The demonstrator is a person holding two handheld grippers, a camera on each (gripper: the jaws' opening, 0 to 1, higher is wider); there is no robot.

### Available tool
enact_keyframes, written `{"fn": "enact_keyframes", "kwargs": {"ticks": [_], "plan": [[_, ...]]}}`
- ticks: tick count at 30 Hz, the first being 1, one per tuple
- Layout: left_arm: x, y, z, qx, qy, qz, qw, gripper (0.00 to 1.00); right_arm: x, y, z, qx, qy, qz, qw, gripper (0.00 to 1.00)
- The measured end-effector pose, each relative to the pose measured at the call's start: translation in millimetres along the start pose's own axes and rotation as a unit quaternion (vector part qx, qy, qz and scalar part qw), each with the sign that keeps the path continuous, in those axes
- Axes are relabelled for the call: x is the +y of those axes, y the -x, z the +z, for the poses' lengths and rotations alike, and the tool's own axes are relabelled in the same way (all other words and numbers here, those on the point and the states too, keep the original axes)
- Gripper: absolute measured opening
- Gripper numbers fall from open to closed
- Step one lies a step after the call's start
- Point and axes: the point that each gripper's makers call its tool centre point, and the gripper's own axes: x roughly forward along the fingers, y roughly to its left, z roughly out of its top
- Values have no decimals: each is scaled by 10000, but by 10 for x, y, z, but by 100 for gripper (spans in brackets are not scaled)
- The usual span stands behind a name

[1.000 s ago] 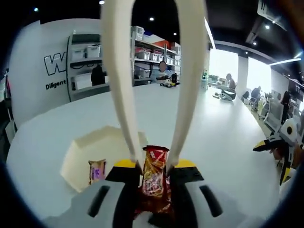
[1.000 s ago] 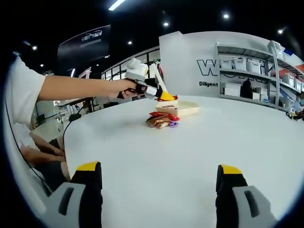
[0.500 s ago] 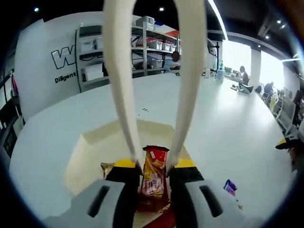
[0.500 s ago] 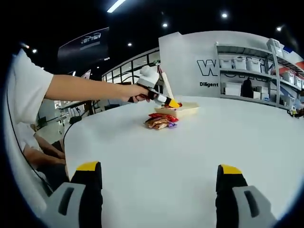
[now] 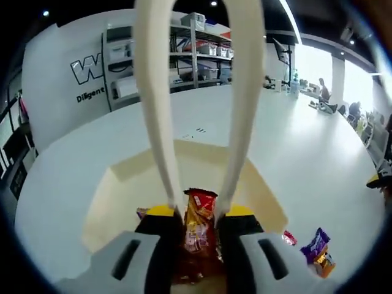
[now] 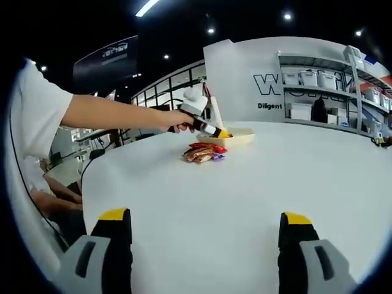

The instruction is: Place the target food into the container with the food tongs after gripping and lifting it, then release it inside without dropping or visibly crushing the food.

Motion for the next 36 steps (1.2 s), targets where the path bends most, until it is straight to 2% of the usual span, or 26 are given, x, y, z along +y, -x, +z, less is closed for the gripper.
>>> {"fn": "enact_keyframes", "kwargs": {"ticks": [3, 9, 20, 23, 29, 36], "plan": [[15, 1, 20, -46, 98, 17, 9999, 25, -21, 10, 32, -55, -54, -4, 10000, 99], [52, 25, 61, -131, 34, 68, 9999, 25, -25, 21, 47, -60, -34, -43, 10000, 99], [51, 302, 234, -432, 18, 15, 9991, 26, 17, 43, 96, -111, -83, -51, 9999, 99], [-26, 415, 252, -507, 106, -98, 9986, 26, 41, 55, 102, -100, -84, -64, 9999, 99], [-169, 598, 206, -532, -27, -228, 9983, 26, 168, 93, 214, -256, -135, 37, 9996, 99], [-444, 820, 60, -531, -153, -456, 9974, 27, 340, 101, 270, -266, -25, 128, 9996, 99]]}}
